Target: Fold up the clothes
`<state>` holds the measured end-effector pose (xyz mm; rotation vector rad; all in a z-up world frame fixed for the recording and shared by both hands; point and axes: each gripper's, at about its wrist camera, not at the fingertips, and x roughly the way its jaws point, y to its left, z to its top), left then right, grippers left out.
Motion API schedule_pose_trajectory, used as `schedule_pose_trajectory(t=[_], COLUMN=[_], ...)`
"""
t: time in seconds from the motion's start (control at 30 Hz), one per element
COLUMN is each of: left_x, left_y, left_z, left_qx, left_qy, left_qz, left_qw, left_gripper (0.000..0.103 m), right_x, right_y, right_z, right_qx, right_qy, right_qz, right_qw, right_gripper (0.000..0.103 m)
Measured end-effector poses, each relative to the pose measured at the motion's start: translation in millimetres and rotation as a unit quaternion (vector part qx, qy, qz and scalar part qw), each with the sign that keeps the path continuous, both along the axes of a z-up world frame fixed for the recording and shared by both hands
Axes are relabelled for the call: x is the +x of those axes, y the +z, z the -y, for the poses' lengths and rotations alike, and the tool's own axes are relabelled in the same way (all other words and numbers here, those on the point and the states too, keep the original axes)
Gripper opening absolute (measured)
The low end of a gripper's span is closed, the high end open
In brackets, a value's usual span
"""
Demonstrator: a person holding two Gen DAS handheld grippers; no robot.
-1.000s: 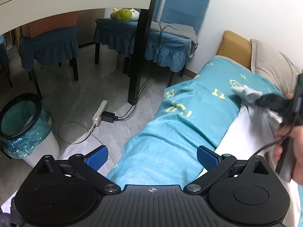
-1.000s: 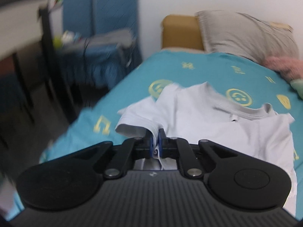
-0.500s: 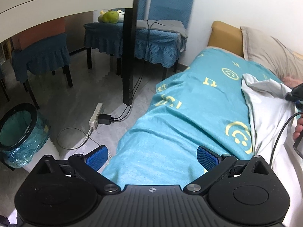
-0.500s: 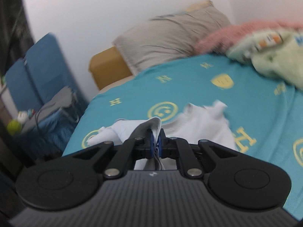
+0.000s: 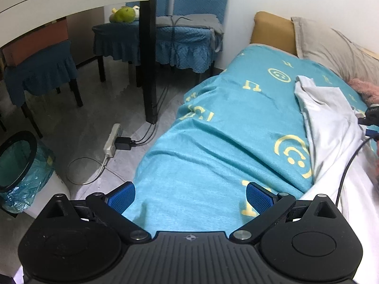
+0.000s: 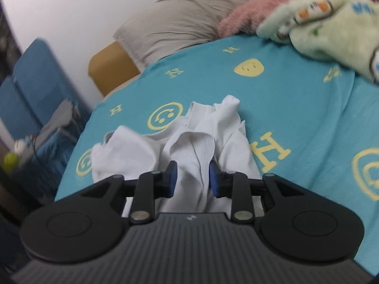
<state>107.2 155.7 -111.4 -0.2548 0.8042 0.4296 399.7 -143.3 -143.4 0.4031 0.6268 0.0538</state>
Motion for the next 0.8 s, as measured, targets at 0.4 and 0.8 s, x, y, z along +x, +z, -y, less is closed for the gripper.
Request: schedule_pose_trajectory(t=[0.4,0.8], left_x=[-24.7,-54.2], left_y=[28.4,70.9], left_z=[40.5,-2.9], left_qx=[0.086,-0.06], left_qy=[-0.088,-0.14], left_qz=[0.053,-0.006], left_qw=[0.991,0.9883], left_gripper=[0.101,0.099], right_x=[-203.7,-356.4], right_y=[101.6,122.6], right_z=[-4.8,35.8], right_qx=[-0.024,0.004], right_qy=[0.112,0.12], right_qz=[0.011,0.016], right_qw=[0.993,0.993], right_gripper=[0.045,0.046])
